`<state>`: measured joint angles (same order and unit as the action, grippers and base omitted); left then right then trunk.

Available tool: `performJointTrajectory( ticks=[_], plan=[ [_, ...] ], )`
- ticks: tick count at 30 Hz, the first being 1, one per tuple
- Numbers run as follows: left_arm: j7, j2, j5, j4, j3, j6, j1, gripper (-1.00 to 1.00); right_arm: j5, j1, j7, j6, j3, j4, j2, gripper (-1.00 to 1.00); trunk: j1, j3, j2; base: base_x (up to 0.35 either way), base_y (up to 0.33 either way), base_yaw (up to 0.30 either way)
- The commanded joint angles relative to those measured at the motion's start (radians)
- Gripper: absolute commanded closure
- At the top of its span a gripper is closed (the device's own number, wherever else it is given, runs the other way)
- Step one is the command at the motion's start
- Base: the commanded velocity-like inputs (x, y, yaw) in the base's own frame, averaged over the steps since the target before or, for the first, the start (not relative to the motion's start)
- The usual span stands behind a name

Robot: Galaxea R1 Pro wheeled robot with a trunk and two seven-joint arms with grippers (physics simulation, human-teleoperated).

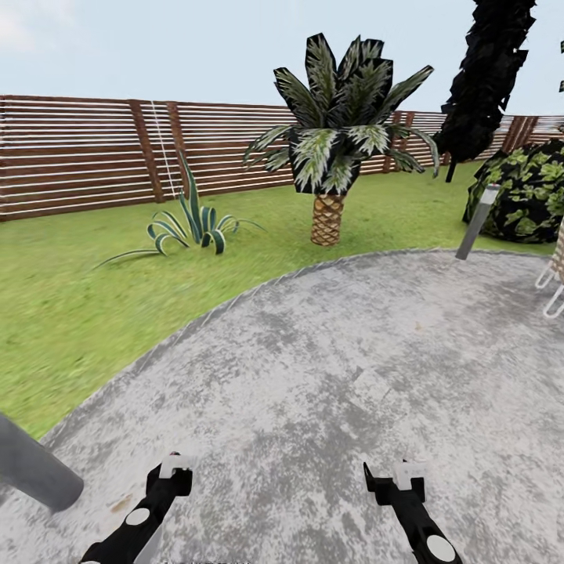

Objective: Pick up the pesticide atomizer in the garden and spray insectifuge to fully cover both potted plants in the garden.

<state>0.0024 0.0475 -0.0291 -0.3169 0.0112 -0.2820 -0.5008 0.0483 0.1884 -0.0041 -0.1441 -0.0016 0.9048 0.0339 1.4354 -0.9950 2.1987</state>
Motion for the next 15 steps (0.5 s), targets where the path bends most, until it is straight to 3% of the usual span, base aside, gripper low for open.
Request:
performJointTrajectory(
  ticks=[1,15],
  plan=[
    [0.001,0.000,-0.003,0.001,0.001,-0.003,-0.001,1.00,0.005,0.000,0.000,-0.002,0.000,0.000,0.000,-1.00,0.000,-0.001,0.000,0.000,-0.269,0.274],
    [-0.001,0.000,-0.004,0.001,0.027,-0.005,-0.001,1.00,0.005,0.000,-0.001,-0.002,-0.001,0.004,-0.002,-1.00,0.000,-0.001,0.000,0.000,-0.269,0.279]
  ],
)
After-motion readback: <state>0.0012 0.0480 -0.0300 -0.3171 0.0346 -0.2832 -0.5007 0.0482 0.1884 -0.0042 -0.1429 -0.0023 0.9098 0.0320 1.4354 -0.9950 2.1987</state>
